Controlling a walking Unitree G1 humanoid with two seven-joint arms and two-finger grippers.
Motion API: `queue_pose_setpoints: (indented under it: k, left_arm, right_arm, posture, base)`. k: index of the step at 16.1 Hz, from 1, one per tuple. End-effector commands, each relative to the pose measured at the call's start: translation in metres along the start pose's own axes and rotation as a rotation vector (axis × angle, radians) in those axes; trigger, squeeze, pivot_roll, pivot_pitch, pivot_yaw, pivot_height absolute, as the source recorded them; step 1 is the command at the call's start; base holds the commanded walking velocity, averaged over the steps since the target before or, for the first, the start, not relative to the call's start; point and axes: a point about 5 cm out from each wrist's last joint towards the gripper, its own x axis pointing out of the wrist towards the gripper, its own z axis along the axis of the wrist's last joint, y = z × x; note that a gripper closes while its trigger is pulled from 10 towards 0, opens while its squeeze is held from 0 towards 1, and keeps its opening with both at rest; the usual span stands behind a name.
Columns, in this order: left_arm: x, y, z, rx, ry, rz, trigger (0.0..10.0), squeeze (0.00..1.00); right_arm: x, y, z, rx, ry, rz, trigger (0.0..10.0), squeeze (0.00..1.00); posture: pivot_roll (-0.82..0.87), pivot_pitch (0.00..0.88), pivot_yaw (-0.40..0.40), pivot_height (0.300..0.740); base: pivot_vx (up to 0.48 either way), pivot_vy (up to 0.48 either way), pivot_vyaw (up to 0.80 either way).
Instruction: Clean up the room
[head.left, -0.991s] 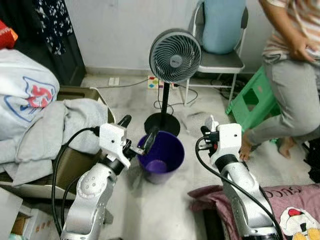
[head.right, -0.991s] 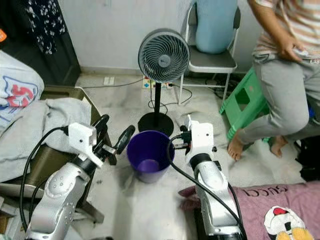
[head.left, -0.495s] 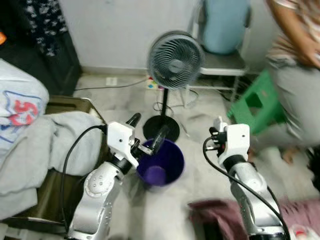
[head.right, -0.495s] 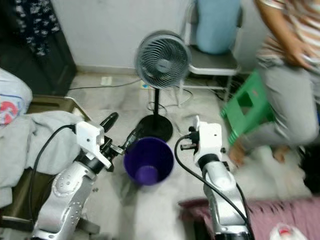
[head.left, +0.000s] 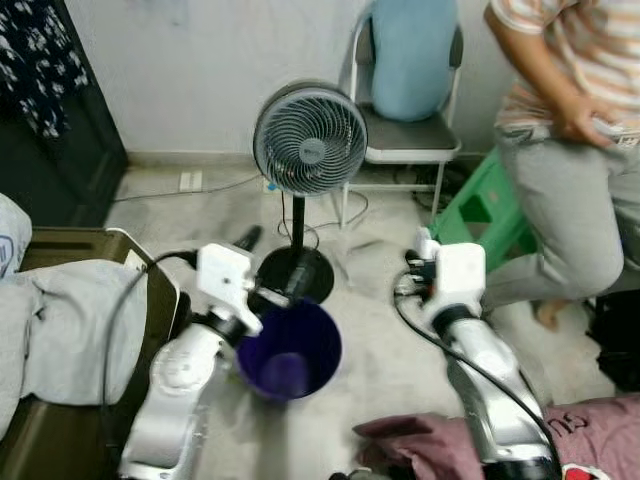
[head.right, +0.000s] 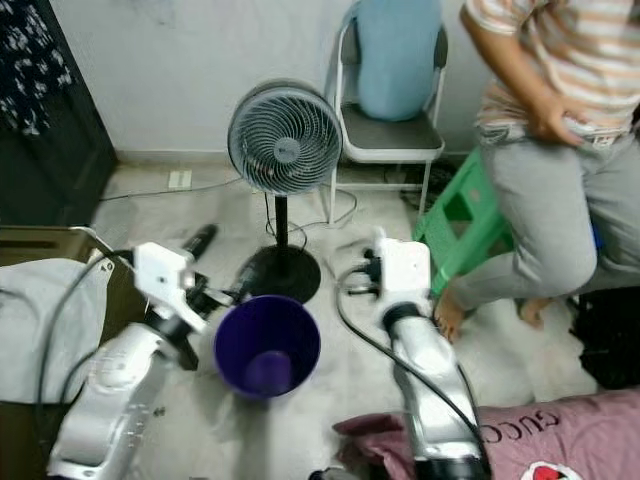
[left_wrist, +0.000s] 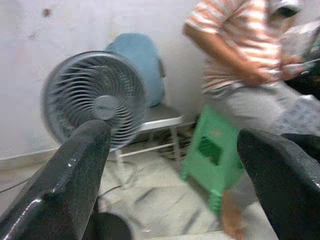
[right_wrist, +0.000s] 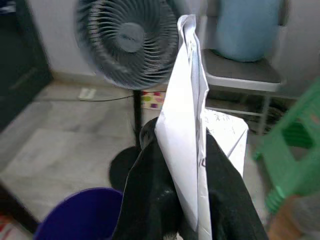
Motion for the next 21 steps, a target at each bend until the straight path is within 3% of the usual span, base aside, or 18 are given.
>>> queue_pose_setpoints:
  k: [1,7,8,12,14,21]
  left_arm:
    - [-0.001,0.002,0.001,0.026,-0.006,0.014,10.0,0.00]
    - [-0.007,0.028,0.000,0.110,0.024,0.061,10.0,0.00]
    - [-0.016,0.040,-0.005,0.129,0.049,0.069,10.0,0.00]
    - [-0.035,0.036,-0.007,0.112,0.082,-0.054,10.0,0.00]
    - [-0.046,0.031,-0.001,0.150,0.106,-0.158,10.0,0.00]
    - [-0.079,0.029,0.010,0.158,0.178,-0.199,10.0,0.00]
  right_arm:
    - [0.002,-0.001,0.002,-0.022,-0.008,0.005,10.0,0.00]
    - [0.021,0.005,0.007,-0.004,-0.037,0.008,10.0,0.00]
    - [0.027,0.007,0.008,-0.013,-0.046,0.008,10.0,0.00]
    - [0.034,0.013,-0.004,-0.044,-0.010,-0.036,10.0,0.00]
    - [0.040,0.015,-0.023,-0.012,0.098,-0.103,10.0,0.00]
    - [0.053,0.040,-0.029,0.025,0.131,-0.143,10.0,0.00]
  posture:
    - [-0.03,0.133,-0.055,0.740]
    - [0.00,0.108,-0.056,0.740]
    - [0.00,0.105,-0.051,0.740]
    - [0.04,0.129,-0.067,0.740]
    - [0.08,0.188,-0.065,0.740]
    - [0.13,0.291,0.004,0.740]
  base:
    - [0.000,0.000,0.00]
    - [0.000,0.000,0.36]
    - [0.000,0.000,0.00]
    - [0.000,0.000,0.00]
    - [0.000,0.000,0.00]
    - [0.000,0.000,0.00]
